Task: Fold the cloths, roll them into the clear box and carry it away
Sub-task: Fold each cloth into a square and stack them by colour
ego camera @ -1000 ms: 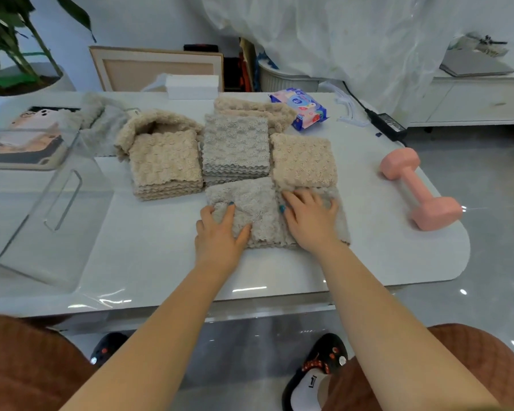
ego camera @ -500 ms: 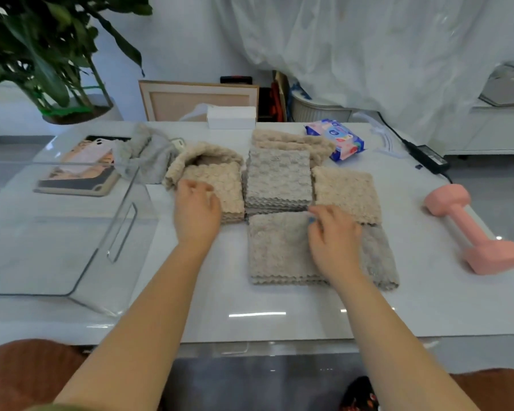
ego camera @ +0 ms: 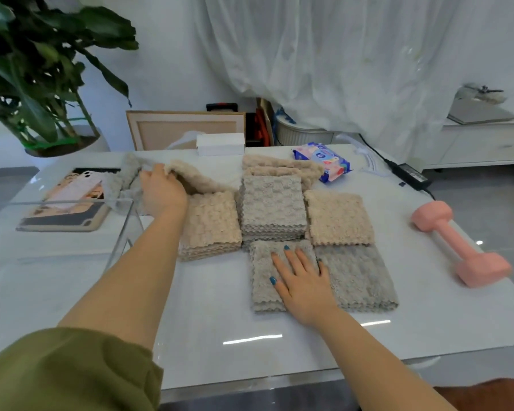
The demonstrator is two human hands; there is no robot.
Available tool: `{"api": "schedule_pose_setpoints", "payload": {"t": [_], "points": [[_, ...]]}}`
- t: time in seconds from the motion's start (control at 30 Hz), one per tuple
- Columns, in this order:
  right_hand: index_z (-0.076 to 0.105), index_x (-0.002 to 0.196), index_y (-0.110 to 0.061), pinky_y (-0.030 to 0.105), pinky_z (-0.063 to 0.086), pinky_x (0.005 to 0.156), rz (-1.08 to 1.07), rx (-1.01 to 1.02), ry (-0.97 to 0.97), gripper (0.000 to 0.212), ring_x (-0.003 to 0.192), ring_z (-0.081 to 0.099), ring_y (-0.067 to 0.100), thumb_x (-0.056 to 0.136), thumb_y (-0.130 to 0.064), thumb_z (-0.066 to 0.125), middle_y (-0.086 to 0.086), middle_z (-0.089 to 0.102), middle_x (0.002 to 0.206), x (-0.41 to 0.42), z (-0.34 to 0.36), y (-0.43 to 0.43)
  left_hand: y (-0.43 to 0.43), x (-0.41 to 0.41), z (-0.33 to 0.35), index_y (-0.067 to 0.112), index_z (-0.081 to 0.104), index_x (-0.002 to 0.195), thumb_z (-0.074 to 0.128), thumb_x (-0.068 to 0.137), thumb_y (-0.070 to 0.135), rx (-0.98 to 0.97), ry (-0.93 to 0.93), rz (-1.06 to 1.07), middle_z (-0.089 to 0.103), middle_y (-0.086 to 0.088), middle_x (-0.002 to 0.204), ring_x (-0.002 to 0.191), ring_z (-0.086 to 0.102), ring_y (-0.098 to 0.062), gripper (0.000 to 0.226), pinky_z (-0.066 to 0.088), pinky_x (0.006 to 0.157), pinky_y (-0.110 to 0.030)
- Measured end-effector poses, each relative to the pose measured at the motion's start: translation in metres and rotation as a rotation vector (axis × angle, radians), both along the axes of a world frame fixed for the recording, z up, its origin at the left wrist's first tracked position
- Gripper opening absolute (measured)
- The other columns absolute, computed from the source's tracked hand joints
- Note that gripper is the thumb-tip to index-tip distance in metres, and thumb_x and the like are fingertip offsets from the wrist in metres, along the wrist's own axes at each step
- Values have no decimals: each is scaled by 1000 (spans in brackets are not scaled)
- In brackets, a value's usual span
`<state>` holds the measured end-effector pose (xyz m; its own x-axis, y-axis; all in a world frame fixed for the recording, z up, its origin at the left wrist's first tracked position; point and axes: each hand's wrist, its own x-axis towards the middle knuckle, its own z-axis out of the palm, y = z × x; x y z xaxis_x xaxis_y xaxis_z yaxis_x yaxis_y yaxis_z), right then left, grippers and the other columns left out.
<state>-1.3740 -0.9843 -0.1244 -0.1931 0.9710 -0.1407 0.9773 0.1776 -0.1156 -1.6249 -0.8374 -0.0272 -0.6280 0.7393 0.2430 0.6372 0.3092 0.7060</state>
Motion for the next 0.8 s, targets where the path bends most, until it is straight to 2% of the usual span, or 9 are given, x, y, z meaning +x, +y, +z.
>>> {"api": "schedule_pose_setpoints", "payload": {"t": [0.1, 0.2, 0.27, 0.37, 0.43, 0.53, 0.63, 0.73, 0.8], "points": [[0, 151, -36, 56, -7, 112, -23, -62, -27, 54, 147, -5, 18, 99, -49, 9, -4, 0, 160, -5, 13, 4, 4, 4, 20, 13, 54, 104, 32, 97, 18, 235, -108, -186, 56, -14, 114, 97, 56, -34, 24, 49, 81, -45], [19, 149, -32, 60, -7, 111, -69, -103, 1, 50, 147, 1, 22, 100, -39, 27, -2, 11, 159, -13, 30, 8, -7, 13, 45, 26, 49, 91, 33, 97, 15, 373, -580, -440, 58, -6, 110, 104, 60, -25, 20, 56, 81, -47], [42, 139, -28, 58, -5, 112, -113, -43, 147, 41, 147, 7, 22, 98, -32, 38, 0, 27, 154, -23, 43, 8, -24, 23, 59, 28, 50, 98, 38, 100, 10, 412, -840, -583, 59, -5, 115, 110, 60, -23, 21, 58, 79, -41], [54, 127, -27, 40, 22, 110, -215, 20, 737, 31, 127, 42, 15, 97, -30, 47, -4, 49, 138, -46, 66, 4, -44, 32, 72, 19, 54, 113, 39, 100, 7, 464, -1149, -734, 64, -8, 103, 98, 65, -21, 22, 57, 80, -46], [51, 130, -24, 27, 43, 90, -304, -203, 1352, 35, 111, 56, 14, 98, -37, 46, 0, 57, 131, -60, 86, 2, -60, 34, 79, 10, 56, 105, 37, 98, 5, 480, -1348, -784, 59, -6, 73, 83, 61, -22, 21, 56, 80, -49], [47, 129, -23, 42, 53, 82, -432, -557, 2110, 53, 107, 64, 33, 87, -56, 50, 12, 60, 126, -61, 104, 7, -94, 36, 81, 7, 63, 90, 47, 85, 12, 485, -1554, -840, 53, -9, 72, 82, 55, -24, 17, 55, 85, -46], [53, 128, -18, 42, 58, 73, -488, -501, 2408, 52, 96, 69, 28, 82, -43, 58, 11, 67, 117, -37, 104, 5, -126, 33, 60, 6, 63, 90, 51, 66, 3, 407, -1529, -869, 60, -13, 93, 90, 58, -26, 27, 54, 85, -39], [56, 125, -19, 37, 59, 69, -618, -182, 2230, 39, 90, 71, 20, 90, -3, 52, 5, 71, 110, -5, 87, -11, -148, 34, 18, 8, 68, 84, 37, 55, -13, 210, -1141, -774, 67, -8, 95, 97, 61, -24, 47, 52, 73, -29], [59, 119, -18, 32, 59, 73, -648, -26, 1999, 35, 91, 70, 16, 92, 1, 50, 2, 71, 108, 17, 78, -27, -163, 35, -10, 12, 72, 85, 38, 61, -18, 198, -792, -698, 65, -3, 104, 104, 60, -11, 51, 49, 79, -23]]}}
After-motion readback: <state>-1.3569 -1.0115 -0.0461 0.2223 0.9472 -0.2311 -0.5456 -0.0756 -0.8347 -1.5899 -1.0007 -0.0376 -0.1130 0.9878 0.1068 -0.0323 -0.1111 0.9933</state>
